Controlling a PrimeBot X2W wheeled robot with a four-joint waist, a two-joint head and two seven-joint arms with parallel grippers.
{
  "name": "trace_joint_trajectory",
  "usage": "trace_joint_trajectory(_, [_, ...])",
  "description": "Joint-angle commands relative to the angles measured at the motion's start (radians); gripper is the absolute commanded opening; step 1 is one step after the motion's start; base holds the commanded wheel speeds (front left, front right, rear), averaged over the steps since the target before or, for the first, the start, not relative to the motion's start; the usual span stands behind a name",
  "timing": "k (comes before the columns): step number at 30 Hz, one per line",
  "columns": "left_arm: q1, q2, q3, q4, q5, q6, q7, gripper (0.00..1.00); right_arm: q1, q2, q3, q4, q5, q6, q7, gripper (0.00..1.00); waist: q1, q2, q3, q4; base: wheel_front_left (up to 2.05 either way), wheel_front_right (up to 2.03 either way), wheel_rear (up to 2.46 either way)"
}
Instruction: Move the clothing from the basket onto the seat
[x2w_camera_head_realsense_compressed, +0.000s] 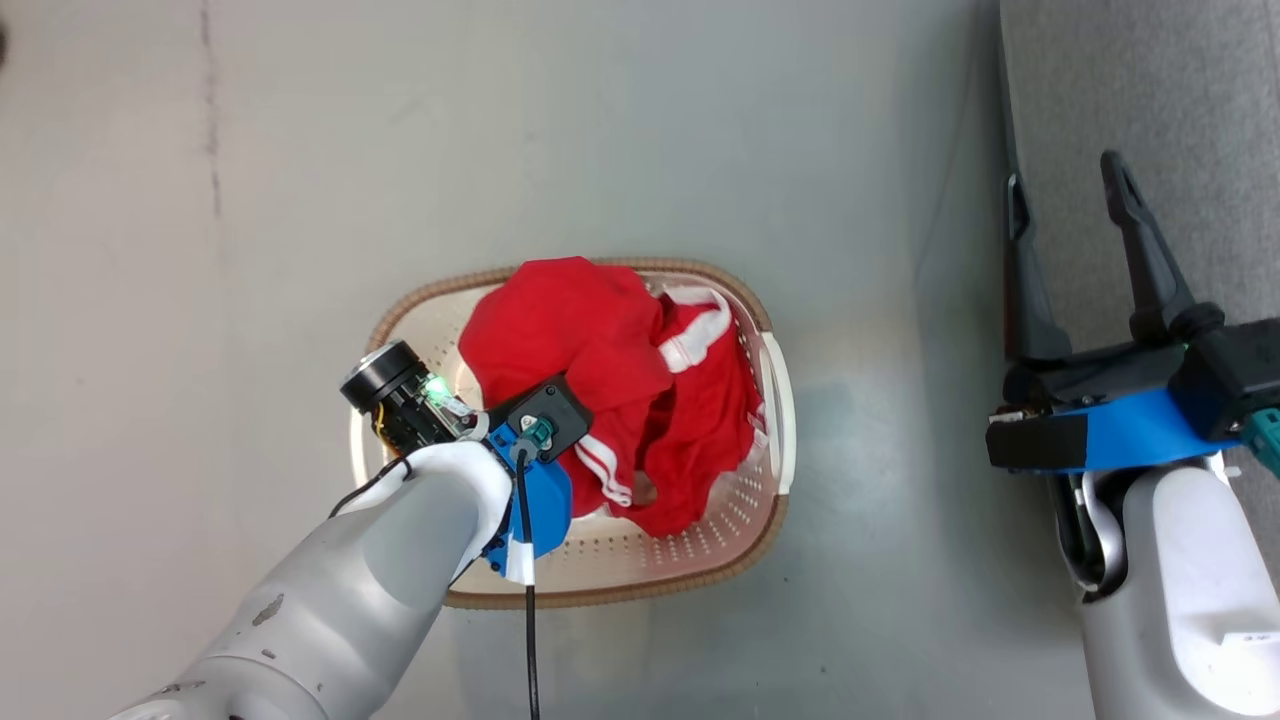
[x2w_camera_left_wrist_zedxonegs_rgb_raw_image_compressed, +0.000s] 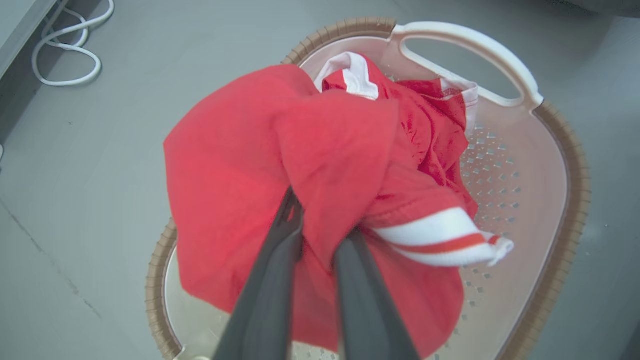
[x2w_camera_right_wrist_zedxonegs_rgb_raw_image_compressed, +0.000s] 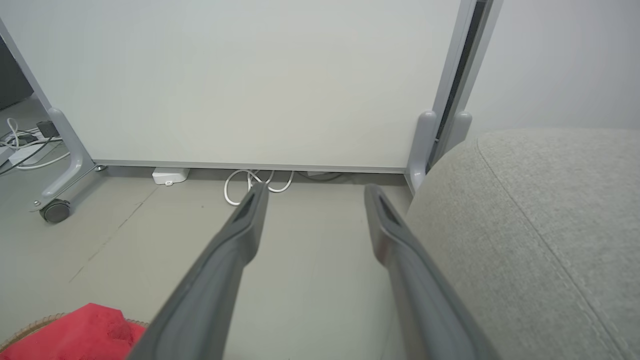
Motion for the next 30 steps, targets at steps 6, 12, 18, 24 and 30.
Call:
trace_joint_trajectory(6, [0.034, 0.014, 0.072, -0.095, -0.047, 0.005, -0.009, 0.00, 0.061, -0.004, -0.011, 0.017, -0.008, 0.000, -0.004, 1.00, 0.0001, -0.0001, -0.127, 0.046, 0.00, 0.00, 0.00])
trace_joint_trajectory(12, [0.074, 0.043, 0.147, -0.211, -0.048, 0.025, -0.009, 0.00, 0.100, -0.004, -0.012, 0.033, -0.009, 0.000, -0.004, 1.00, 0.0001, -0.0001, -0.203, 0.055, 0.00, 0.00, 0.00])
trace_joint_trajectory(18, [0.124, 0.064, 0.229, -0.323, -0.035, 0.045, -0.009, 0.00, 0.138, -0.004, -0.014, 0.045, -0.008, 0.000, -0.004, 1.00, 0.0001, -0.0001, -0.275, 0.062, 0.00, 0.00, 0.00])
trace_joint_trajectory(24, [0.165, 0.068, 0.292, -0.395, -0.019, 0.055, -0.009, 0.00, 0.172, -0.004, -0.008, 0.055, -0.004, 0.000, -0.004, 1.00, 0.0001, -0.0001, -0.332, 0.068, 0.00, 0.00, 0.00])
trace_joint_trajectory(30, [0.204, 0.069, 0.359, -0.452, 0.000, 0.059, -0.009, 0.00, 0.213, -0.004, 0.001, 0.069, 0.004, 0.000, -0.004, 1.00, 0.0001, -0.0001, -0.399, 0.073, 0.00, 0.00, 0.00])
